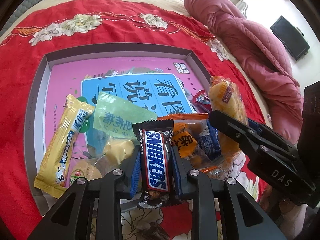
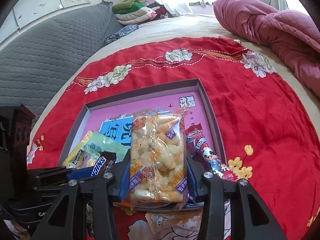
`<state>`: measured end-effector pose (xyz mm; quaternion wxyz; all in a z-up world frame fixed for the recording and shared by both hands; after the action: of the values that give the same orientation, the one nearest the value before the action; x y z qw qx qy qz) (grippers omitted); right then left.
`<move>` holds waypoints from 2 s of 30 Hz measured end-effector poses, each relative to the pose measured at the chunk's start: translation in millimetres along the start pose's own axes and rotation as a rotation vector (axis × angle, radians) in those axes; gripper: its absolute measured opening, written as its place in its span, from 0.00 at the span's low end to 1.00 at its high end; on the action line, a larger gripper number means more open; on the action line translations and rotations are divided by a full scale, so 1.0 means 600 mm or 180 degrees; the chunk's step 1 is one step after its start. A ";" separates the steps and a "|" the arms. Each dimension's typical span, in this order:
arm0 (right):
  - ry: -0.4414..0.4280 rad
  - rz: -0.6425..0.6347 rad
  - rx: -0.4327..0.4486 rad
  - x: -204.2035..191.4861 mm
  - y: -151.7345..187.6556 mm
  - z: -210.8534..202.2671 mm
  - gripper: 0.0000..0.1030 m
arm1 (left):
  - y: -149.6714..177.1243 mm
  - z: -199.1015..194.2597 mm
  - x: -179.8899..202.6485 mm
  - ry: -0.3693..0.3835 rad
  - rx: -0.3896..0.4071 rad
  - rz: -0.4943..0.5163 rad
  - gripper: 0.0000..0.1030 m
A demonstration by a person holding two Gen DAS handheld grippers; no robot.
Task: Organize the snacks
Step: 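Lower and release the Snickers bar with the left tool while the right releases the cracker bag in the tray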
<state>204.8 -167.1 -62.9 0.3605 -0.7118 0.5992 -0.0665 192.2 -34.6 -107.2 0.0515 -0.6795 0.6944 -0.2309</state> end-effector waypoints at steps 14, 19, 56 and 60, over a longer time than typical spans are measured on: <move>0.0103 0.0013 -0.0056 0.007 0.012 0.014 0.45 | -0.001 0.002 -0.001 -0.0017 0.0002 -0.0013 0.28; 0.0105 0.0084 -0.0068 0.013 0.012 0.018 0.45 | -0.001 0.002 -0.003 -0.0020 0.0002 -0.0015 0.28; 0.0188 -0.0007 0.0065 0.007 0.003 -0.016 0.46 | -0.002 -0.006 -0.007 -0.0065 0.0031 -0.0070 0.40; 0.0188 -0.0021 0.0098 0.007 0.002 -0.025 0.47 | -0.003 -0.010 -0.007 -0.0074 0.0033 -0.0065 0.40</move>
<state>197.2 -177.1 -54.0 0.3534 -0.7059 0.6060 -0.0978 191.8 -29.3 -102.2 0.0608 -0.6889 0.6857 -0.2271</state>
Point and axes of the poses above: each gripper's, at about its wrist camera, not at the fingertips, and z roughly the way its jaws point, x to its right, y to its underside, the point moved 4 cm from there along z, roughly the way its jaws point, and after that the axes turned 8 degrees about -y, right-handed, at the moved point
